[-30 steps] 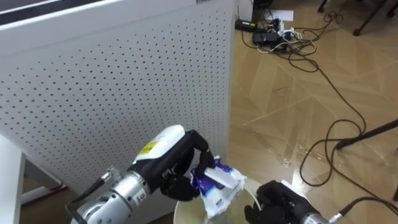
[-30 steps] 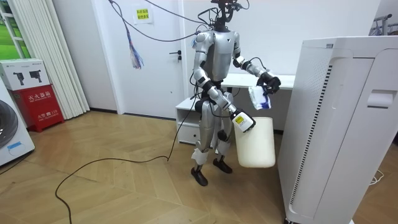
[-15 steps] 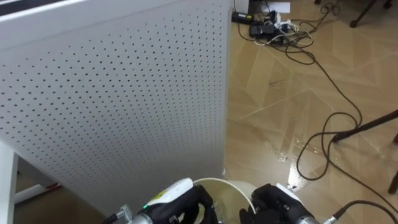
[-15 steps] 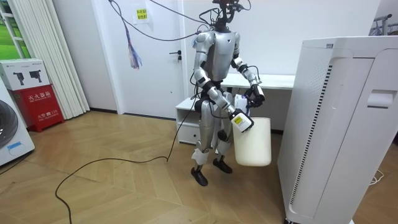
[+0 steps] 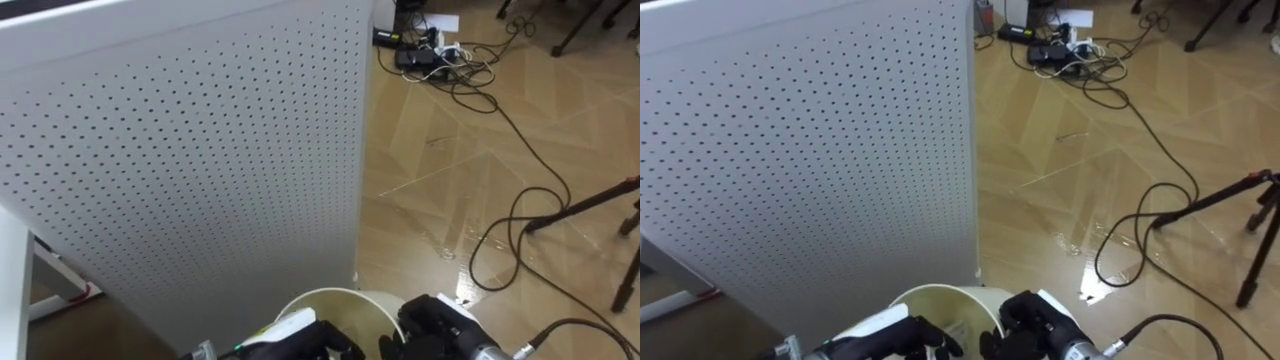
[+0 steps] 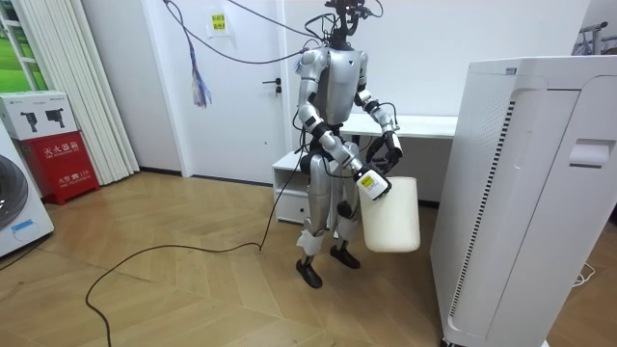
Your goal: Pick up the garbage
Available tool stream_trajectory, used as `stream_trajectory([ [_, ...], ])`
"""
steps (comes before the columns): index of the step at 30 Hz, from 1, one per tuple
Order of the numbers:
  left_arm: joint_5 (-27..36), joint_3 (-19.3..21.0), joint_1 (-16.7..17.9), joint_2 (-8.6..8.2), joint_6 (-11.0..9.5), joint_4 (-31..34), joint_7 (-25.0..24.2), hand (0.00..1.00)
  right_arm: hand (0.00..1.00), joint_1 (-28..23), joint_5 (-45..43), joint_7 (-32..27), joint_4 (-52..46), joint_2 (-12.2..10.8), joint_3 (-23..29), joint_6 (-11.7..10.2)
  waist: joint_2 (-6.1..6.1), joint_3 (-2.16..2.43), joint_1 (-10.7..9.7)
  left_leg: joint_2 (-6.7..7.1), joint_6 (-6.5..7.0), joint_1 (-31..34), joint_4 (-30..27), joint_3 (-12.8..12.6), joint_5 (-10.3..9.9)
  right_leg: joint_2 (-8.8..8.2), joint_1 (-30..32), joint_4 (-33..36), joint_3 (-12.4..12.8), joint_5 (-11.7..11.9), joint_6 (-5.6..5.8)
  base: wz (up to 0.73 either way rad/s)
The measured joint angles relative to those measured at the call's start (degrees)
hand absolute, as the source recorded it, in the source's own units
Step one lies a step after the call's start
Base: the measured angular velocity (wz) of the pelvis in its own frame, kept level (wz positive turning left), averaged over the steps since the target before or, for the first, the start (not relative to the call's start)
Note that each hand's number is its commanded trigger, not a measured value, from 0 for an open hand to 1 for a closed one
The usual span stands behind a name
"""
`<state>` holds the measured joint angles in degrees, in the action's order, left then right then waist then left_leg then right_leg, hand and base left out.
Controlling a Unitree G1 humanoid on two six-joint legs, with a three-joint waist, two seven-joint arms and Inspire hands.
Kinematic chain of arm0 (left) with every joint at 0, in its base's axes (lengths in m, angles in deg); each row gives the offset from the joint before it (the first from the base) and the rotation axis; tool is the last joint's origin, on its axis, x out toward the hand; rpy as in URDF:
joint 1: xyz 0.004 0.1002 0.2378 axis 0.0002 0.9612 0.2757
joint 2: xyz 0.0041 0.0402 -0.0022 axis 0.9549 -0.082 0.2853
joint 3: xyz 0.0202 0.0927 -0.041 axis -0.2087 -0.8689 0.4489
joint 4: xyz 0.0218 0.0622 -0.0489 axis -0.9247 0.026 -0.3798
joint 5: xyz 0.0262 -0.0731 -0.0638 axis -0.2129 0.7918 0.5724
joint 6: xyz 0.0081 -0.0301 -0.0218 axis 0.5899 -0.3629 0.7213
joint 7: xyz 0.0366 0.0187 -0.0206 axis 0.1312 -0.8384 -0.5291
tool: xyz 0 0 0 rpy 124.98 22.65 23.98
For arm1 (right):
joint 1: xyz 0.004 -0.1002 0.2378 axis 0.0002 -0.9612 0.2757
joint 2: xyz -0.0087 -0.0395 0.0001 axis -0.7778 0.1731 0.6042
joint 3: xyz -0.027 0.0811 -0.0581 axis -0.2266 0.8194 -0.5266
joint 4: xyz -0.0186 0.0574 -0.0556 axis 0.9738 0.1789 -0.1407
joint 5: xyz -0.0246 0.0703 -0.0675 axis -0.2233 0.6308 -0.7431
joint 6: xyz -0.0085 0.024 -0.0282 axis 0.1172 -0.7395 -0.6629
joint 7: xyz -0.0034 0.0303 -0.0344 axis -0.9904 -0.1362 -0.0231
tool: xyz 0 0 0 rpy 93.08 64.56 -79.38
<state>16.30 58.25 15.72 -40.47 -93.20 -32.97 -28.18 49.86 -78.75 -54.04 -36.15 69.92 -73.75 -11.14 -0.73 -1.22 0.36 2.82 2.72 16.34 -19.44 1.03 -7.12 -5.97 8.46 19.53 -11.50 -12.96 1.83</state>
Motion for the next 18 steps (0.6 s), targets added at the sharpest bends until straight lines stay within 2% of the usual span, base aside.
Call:
stream_trajectory([
  [12, 0.07, 1.81, 0.29, -0.38, 0.05, 0.02, 0.15, 0.0, 1.0, -0.76, -0.01, 0.27, 0.06, -0.28, 0.0, 0.0, -0.02, 0.0, 0.24, 0.04, 0.0, -0.23, 0.64, 0.16, 0.0, 0.08, -0.32, -0.99, -0.23, 0.17, -0.03, 0.0],
  [18, 0.11, 3.15, 3.69, -1.13, 0.07, 0.05, 0.46, 0.0, 1.0, -2.56, 0.02, -0.08, 0.32, 0.23, 0.02, 0.0, -0.02, 0.0, 0.01, 0.03, 0.0, -0.93, 1.34, 0.12, -0.01, 0.03, -0.77, -1.16, -0.55, 0.14, -0.02, 0.0],
])
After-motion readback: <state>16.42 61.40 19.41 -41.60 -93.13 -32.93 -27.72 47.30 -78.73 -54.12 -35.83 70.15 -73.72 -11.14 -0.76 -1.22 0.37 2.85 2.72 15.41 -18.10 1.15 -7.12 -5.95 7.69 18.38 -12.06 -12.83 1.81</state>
